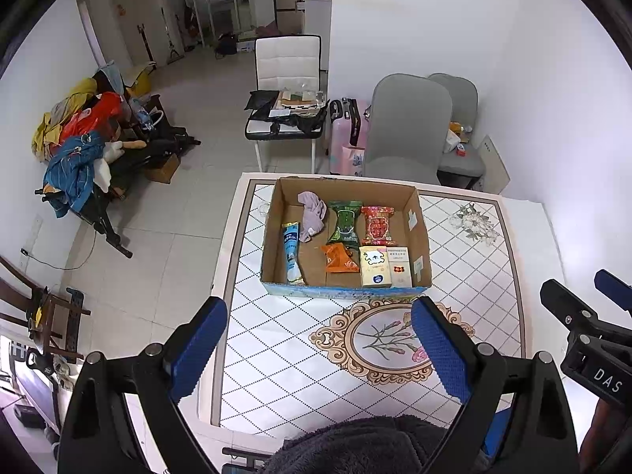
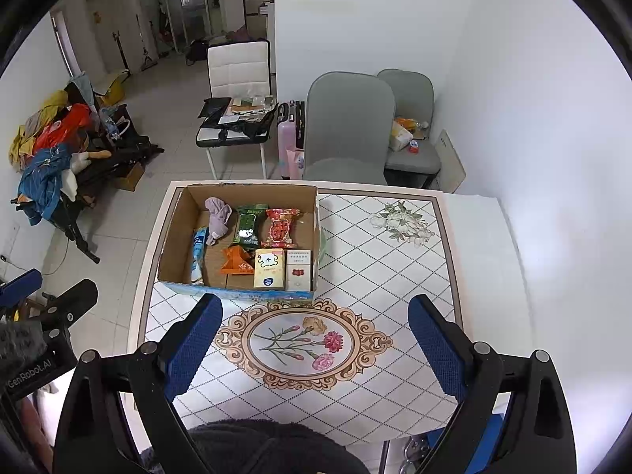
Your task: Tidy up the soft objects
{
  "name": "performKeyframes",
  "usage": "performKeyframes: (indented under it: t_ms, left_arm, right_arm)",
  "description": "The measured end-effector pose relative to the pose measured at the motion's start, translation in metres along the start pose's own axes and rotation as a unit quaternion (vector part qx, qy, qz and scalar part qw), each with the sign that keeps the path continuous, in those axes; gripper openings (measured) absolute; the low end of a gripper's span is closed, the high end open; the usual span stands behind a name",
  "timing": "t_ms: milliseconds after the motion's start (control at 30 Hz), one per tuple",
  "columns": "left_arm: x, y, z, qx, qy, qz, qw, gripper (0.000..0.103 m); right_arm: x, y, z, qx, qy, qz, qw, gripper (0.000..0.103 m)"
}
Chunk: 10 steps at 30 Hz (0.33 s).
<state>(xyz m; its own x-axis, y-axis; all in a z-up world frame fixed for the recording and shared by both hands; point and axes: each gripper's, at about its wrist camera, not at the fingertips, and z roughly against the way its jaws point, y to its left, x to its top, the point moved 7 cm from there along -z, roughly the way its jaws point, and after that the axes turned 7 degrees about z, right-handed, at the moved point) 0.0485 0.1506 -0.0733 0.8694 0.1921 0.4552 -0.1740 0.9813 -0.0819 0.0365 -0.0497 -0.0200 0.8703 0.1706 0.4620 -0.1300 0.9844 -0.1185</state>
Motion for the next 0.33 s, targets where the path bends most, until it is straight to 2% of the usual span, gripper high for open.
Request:
performKeyframes:
  t_ms: [333]
  left_arm:
    - [-0.0035, -0.0013, -0.0001, 0.005, -0.002, -0.001, 1.0000, 0.095]
  right_arm:
    - [-0.0023, -0.0002, 0.0005, -0.001, 0.001, 0.002, 1.000, 0.097]
